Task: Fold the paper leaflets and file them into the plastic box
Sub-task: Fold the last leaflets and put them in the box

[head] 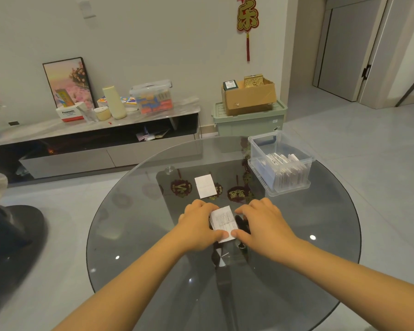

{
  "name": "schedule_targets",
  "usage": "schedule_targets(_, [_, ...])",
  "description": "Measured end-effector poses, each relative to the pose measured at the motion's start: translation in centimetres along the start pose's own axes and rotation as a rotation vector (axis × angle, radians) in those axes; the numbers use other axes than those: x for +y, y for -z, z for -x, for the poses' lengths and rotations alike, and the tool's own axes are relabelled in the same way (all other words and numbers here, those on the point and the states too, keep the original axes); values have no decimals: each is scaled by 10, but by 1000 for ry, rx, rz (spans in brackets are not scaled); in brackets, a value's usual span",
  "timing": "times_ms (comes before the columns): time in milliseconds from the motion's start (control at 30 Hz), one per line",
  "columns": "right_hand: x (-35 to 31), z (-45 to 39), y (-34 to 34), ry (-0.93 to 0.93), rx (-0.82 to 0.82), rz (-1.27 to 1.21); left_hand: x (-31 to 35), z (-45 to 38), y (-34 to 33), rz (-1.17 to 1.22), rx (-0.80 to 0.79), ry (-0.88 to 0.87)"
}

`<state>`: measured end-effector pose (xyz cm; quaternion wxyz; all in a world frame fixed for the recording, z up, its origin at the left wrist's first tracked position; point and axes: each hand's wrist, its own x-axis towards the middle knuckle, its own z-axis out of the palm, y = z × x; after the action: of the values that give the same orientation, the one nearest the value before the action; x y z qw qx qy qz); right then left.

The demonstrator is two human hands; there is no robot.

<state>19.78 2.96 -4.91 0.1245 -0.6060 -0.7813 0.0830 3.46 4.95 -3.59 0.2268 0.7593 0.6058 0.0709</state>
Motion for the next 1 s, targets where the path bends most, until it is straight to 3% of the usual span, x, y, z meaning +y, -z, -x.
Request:
schedule_targets(200, [0,-5,2,-45,-70,-106,-3,-4,1,254,54,-47])
schedule_targets(367, [3,-14,8,-196,-11,-428,3,-9,-1,489,213,-50])
schedule_targets(500, [13,-27,18,-286,77,-514,-2,-14,-3,131,300,-112])
schedule_targets(633, [18,-35,22,-290,102,-522,-11,-22,-9,-174,171,-58])
schedule_targets(1000, [33,-32,24,-344,144,-547,10,-8,-3,-33,224,-198])
